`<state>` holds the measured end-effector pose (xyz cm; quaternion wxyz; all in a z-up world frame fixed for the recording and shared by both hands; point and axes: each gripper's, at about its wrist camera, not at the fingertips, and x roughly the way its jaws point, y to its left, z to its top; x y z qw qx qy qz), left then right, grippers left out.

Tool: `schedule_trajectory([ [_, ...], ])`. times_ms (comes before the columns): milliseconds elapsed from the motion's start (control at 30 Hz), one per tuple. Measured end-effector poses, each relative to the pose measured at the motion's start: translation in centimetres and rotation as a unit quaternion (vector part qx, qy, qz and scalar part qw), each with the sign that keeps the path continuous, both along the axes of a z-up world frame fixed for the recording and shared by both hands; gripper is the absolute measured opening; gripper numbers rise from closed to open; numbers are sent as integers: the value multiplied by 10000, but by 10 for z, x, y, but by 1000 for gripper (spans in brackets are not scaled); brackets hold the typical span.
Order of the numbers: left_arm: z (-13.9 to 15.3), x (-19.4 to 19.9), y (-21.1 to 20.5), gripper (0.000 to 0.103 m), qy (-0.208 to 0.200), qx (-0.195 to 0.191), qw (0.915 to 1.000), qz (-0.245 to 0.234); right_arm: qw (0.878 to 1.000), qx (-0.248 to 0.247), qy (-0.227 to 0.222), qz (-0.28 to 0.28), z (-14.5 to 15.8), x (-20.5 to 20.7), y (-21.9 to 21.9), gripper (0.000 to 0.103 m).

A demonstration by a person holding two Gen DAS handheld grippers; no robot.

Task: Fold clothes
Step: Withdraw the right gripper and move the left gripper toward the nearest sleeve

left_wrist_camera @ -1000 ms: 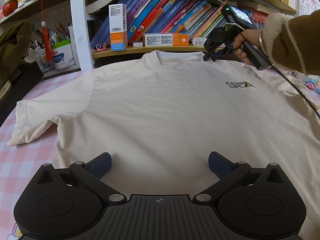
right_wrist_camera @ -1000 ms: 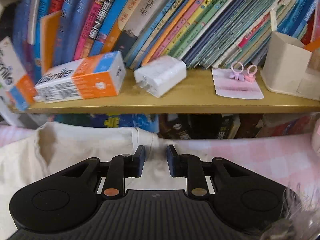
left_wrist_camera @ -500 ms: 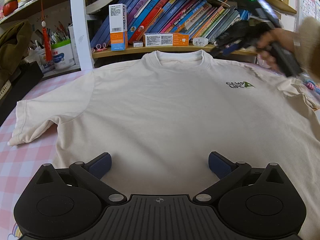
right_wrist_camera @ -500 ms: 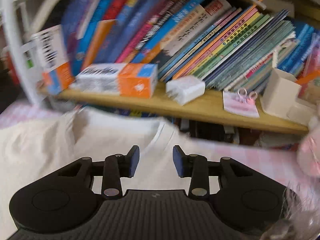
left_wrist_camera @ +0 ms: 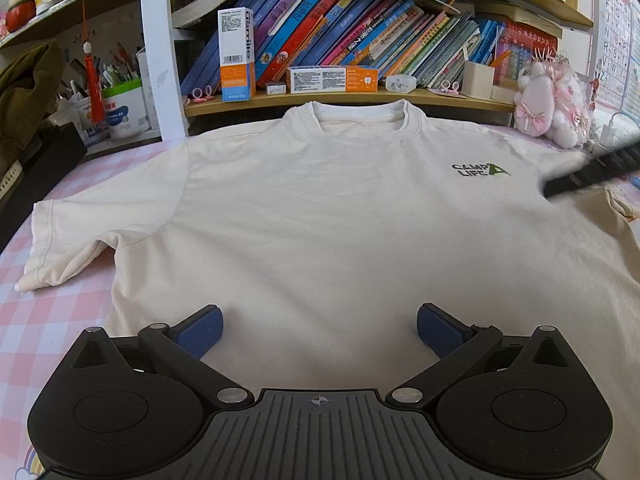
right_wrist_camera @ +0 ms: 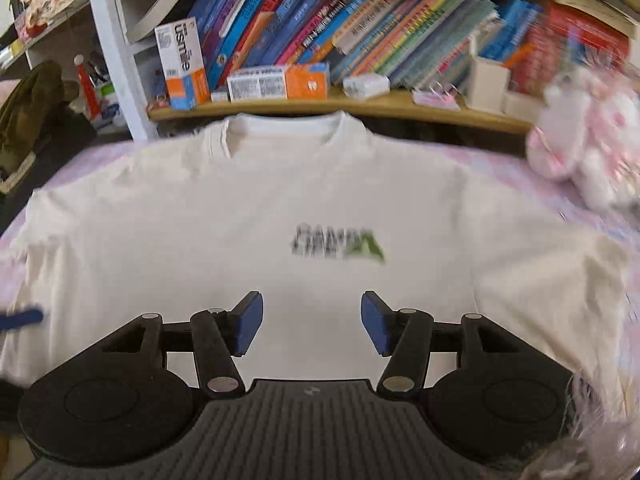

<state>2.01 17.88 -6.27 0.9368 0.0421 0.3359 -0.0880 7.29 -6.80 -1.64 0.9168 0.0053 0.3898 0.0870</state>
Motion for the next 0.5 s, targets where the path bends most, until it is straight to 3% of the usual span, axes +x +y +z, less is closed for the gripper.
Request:
schedule_trajectory([
  [300,0,0,0,103,0,2,10000,0,9969,-100,247,-734,-12,-88,-15,70],
  [500,0,1,0,103,24,13,10000,22,9941,-82,288,-1040,-20,-126,-10,81],
])
